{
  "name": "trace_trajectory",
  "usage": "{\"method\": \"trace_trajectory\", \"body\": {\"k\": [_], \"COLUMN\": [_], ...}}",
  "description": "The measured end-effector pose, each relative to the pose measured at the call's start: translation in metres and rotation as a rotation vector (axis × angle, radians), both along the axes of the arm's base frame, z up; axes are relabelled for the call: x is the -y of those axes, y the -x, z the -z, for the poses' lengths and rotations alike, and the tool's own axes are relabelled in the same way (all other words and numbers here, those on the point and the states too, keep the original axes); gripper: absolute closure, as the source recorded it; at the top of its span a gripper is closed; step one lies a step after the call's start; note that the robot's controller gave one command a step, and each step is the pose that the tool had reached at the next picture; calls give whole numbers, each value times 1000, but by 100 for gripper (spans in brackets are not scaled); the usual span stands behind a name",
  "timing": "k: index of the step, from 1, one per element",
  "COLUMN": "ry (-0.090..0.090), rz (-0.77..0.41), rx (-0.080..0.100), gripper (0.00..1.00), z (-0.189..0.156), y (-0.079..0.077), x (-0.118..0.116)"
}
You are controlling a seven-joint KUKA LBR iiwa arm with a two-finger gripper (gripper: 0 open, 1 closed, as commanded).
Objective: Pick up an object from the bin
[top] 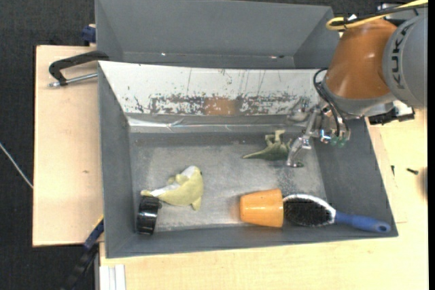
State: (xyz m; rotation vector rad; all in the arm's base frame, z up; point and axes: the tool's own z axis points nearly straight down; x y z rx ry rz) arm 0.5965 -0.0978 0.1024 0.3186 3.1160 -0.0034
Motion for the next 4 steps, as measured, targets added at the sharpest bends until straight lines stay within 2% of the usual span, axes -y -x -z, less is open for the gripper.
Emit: {"method": "trace_trajectory", "body": {"k": [1, 2, 3, 4], "ry": [-5, -5, -6, -6], "rz": [102, 230, 234, 235], "rx": [-2, -4, 4, 14], "gripper": [0, 0, 0, 100], "z": [-11, 29, 29, 27], "y": [-4, -3, 17, 14], "x": [-31, -54, -43, -43]}}
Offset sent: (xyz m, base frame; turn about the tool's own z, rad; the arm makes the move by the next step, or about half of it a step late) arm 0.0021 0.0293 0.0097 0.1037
